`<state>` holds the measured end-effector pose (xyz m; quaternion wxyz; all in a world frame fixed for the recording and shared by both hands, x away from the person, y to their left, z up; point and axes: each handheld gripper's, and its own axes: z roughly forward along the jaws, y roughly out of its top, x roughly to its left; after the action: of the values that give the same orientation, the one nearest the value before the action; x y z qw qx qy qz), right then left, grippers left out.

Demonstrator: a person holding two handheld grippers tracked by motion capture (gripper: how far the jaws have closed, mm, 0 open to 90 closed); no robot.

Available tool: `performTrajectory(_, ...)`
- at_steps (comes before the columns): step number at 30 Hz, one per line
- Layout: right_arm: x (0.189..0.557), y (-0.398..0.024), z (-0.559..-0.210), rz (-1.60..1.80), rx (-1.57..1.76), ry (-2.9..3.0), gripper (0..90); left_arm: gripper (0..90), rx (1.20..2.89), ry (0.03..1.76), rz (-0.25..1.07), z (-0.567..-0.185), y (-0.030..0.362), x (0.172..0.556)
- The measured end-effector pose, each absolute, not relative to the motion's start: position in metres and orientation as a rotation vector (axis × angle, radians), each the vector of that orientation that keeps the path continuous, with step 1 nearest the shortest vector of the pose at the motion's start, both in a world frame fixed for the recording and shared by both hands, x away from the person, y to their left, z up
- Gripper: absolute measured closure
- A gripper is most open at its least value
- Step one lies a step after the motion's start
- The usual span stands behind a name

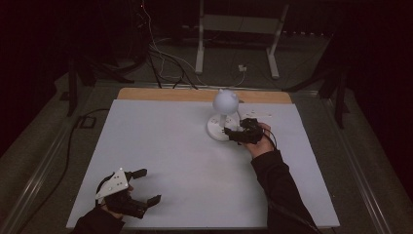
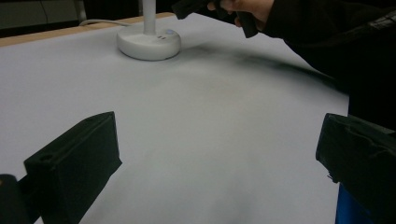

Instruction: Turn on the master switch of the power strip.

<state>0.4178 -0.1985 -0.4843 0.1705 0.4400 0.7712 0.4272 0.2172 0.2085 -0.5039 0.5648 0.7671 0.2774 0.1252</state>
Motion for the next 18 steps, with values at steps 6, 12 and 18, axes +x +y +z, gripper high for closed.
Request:
performTrajectory(6, 0.413, -0.203, -0.483, 1.234, 1.235, 2.264, 12.5, 0.2, 1.804, 0.653, 0.295, -0.504, 0.209, 0.217)
performTrajectory(12, 0.408, -0.205, -0.48, 1.251, 1.169, 2.291, 0.0, 0.1, 1.804, 0.654, 0.296, -0.504, 0.209, 0.217)
performTrajectory(18, 0.402, -0.21, -0.472, 1.269, 1.157, 2.301, 0.0, 0.2, 1.806, 0.653, 0.297, -0.504, 0.209, 0.217)
